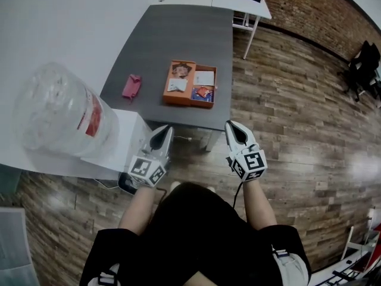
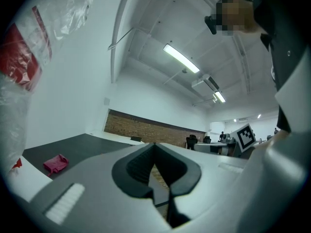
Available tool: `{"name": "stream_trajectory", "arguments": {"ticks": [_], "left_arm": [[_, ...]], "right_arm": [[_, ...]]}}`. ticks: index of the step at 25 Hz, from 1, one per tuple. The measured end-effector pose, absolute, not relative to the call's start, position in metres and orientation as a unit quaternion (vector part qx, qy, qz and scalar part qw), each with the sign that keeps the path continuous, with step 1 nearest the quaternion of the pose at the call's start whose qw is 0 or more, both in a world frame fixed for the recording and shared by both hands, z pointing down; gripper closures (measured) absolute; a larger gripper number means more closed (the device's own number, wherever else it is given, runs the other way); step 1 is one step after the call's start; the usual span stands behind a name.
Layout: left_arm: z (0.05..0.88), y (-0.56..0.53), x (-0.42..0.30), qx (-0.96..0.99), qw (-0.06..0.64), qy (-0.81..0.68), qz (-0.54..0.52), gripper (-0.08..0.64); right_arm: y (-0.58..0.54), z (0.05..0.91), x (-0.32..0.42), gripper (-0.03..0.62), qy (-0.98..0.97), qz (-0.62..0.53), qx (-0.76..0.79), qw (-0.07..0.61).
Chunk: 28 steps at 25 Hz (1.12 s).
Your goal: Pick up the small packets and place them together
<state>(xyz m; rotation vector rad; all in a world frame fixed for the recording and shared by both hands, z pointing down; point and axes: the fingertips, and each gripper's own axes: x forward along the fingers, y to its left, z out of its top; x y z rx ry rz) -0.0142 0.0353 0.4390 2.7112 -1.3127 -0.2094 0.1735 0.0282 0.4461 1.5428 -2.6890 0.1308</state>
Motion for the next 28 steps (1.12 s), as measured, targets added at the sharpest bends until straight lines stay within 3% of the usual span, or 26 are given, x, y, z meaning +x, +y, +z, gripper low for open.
{"name": "stream_trajectory", "arguments": {"ticks": [28], "left_arm": [[0.446,0.017,-0.041,0.908,0.086,-0.401,-0.085,0.56]], "right_arm": [[0.02,0.44,0.148,0.591,-0.848,0.032,0.528,0.038]]}}
